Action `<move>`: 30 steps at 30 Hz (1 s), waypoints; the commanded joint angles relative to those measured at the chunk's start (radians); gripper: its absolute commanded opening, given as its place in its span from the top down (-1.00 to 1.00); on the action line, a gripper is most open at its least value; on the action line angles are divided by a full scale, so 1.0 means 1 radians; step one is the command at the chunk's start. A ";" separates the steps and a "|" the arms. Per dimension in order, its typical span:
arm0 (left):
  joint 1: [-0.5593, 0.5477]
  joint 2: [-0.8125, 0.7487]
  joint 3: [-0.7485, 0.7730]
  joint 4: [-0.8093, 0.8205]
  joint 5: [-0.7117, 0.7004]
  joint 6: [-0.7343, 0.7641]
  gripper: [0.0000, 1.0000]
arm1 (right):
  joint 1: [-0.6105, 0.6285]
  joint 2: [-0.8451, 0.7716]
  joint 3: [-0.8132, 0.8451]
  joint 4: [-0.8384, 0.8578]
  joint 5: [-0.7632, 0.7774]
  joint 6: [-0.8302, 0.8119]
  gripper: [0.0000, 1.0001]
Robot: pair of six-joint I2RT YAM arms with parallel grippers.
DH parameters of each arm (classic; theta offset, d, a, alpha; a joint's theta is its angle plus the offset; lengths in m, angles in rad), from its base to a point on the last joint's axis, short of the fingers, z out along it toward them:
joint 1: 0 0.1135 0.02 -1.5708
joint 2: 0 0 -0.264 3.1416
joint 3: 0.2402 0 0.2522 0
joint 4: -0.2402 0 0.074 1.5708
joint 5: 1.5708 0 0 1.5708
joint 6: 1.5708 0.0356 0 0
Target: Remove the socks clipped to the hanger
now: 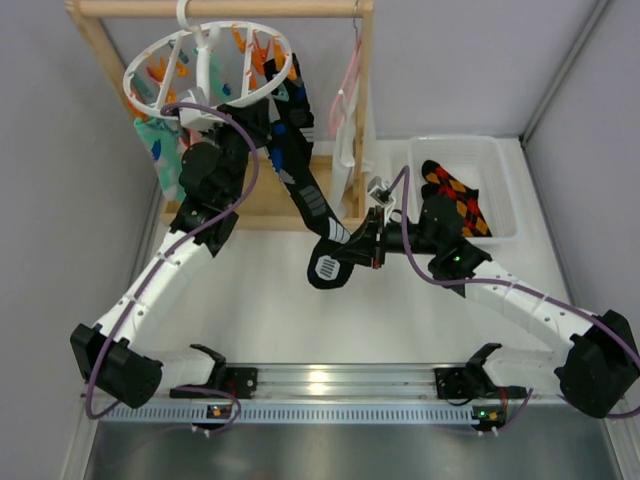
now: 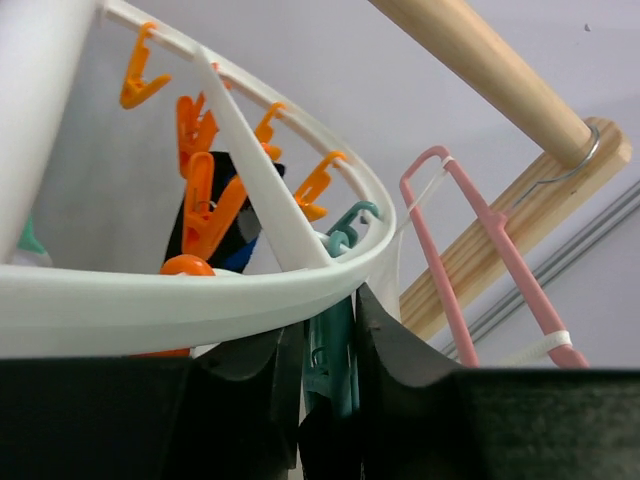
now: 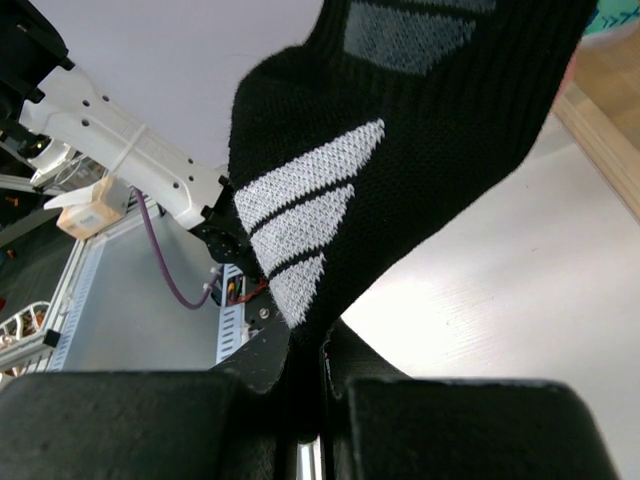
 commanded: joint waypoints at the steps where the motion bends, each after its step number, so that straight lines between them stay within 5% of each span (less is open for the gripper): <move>1: -0.001 0.005 0.048 0.060 0.026 0.023 0.59 | 0.008 0.002 0.046 0.064 -0.024 -0.021 1.00; 5: -0.002 0.003 0.045 0.060 0.028 0.033 1.00 | 0.008 0.001 0.044 0.064 -0.018 -0.024 1.00; 12: -0.002 -0.005 0.022 0.059 0.027 0.026 1.00 | 0.008 -0.031 0.037 0.015 0.013 -0.053 1.00; 19: -0.001 -0.068 -0.067 0.059 0.080 -0.027 -0.14 | 0.008 -0.189 0.031 -0.224 0.240 -0.135 1.00; 26: -0.002 -0.178 -0.180 0.057 0.158 -0.063 -0.63 | -0.005 -0.291 0.090 -0.514 0.516 -0.175 1.00; 28: -0.002 -0.227 -0.242 0.056 0.160 -0.082 -0.96 | -0.005 -0.309 0.124 -0.577 0.617 -0.180 0.99; 30: -0.002 -0.261 -0.303 0.046 0.160 -0.087 -0.96 | -0.009 -0.318 0.144 -0.614 0.660 -0.183 0.98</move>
